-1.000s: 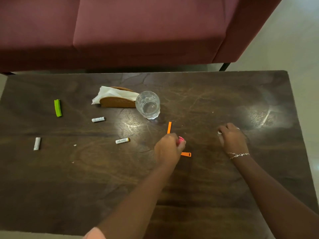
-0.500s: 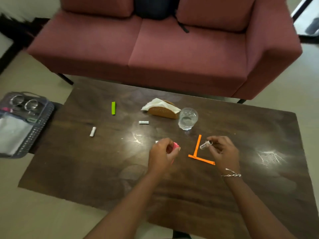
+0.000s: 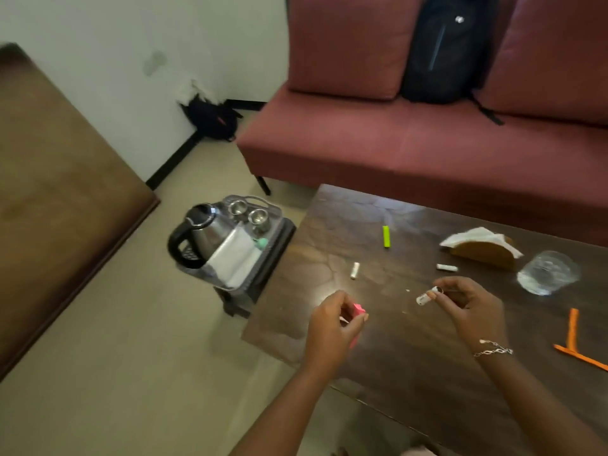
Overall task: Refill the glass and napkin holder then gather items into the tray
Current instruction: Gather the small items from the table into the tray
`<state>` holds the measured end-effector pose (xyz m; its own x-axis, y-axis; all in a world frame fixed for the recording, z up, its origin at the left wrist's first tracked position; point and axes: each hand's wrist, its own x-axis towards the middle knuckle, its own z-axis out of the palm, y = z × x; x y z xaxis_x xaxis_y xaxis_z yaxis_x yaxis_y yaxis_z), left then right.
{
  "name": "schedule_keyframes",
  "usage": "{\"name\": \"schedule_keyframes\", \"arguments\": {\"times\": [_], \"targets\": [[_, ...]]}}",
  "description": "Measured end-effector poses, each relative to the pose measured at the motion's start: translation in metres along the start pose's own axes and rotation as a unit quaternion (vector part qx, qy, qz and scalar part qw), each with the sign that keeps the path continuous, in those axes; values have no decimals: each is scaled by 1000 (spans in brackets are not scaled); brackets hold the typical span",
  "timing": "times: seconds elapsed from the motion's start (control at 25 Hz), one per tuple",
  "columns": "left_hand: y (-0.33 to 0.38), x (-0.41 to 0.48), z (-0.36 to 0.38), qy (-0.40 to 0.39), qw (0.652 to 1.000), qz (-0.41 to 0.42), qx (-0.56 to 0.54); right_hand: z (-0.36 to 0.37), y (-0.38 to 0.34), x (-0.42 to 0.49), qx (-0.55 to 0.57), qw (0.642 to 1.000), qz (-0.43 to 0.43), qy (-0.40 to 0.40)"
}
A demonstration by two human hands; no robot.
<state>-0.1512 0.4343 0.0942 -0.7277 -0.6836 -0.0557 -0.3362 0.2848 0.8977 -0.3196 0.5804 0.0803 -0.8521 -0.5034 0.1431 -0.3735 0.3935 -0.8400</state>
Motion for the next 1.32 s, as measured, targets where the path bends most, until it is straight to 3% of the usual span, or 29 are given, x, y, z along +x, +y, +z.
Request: {"name": "schedule_keyframes", "arguments": {"times": [0.2,0.48,0.76,1.08,1.32], "targets": [[-37,9,-111,95,994,-28,36,99,-63,11,-1,997,-53,-59],[-84,72,-215,123,989,-21,72,213,-111,39,-36,991,-83,-99],[-118,153,-282,64,992,-7,105,302,-158,84,-109,984,-108,-94],[-114,277,-347,74,984,66,148,384,-164,136,-188,977,-24,-103],[-161,389,-356,-20,965,93,245,446,-138,162,-228,964,46,-125]]}}
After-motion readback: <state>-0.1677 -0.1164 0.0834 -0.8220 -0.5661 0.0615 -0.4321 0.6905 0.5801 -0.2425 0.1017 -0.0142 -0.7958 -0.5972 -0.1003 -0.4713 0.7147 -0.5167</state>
